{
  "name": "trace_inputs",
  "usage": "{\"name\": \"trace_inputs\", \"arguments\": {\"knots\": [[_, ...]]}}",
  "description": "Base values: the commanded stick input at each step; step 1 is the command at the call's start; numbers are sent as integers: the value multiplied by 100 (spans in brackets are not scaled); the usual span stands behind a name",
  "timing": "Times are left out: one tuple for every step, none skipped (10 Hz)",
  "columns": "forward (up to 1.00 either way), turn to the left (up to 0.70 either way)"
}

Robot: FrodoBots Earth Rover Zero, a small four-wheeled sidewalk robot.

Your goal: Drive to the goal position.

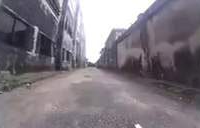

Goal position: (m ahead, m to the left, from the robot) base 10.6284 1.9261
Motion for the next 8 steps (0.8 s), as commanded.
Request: {"name": "trace_inputs", "arguments": {"knots": [[30, 0], [30, 0], [30, 0], [30, 0], [30, 0], [30, 0], [30, 0], [30, 0]]}}
